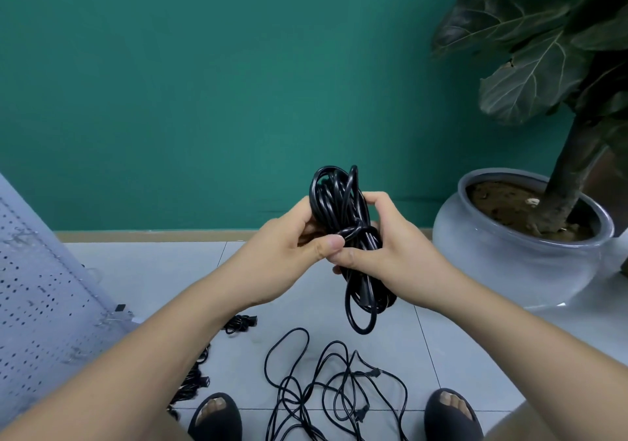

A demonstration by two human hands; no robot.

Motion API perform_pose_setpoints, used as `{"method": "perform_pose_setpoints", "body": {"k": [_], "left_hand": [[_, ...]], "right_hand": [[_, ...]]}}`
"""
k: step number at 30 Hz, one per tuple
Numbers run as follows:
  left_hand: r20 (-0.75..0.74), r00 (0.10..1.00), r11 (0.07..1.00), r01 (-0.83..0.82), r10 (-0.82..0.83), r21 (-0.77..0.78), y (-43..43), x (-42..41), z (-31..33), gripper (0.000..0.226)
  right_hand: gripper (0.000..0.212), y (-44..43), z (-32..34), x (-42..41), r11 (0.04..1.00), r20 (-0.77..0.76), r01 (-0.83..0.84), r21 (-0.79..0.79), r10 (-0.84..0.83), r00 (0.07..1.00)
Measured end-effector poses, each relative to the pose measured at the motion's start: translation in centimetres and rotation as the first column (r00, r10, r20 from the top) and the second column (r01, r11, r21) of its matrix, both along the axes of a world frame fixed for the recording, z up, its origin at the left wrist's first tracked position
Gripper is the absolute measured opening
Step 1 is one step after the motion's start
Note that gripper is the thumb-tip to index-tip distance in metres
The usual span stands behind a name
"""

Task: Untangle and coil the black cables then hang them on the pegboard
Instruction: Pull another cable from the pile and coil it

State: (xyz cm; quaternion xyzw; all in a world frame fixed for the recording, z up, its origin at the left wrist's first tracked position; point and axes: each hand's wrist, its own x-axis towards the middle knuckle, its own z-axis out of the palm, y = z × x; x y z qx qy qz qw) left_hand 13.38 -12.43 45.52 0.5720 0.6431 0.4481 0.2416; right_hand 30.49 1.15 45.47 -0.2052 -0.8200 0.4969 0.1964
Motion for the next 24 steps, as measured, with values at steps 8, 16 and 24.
{"method": "perform_pose_setpoints", "body": {"k": [8,16,24], "left_hand": [[-0.192,0.98,0.998,-0.055,0.051,-0.018,0.1,0.3,-0.2,0.028],[-0.257,0.959,0.99,-0.091,0.116,0.108,0.5,-0.6,-0.9,0.034],[0.017,0.974,0.969,-0.225,0.224,0.103,-0.5,-1.3,-1.9,0.037]], "right_hand": [[0.073,0.0,0.0,-0.1,0.998,0.024,0.04,0.049,-0.042,0.999],[0.061,-0.8,-0.2,-0.7,0.978,-0.015,0.132,0.159,-0.131,0.991],[0.067,-2.2,-1.5,-3.8,0.818,-0.15,0.186,0.544,-0.124,0.981]]}}
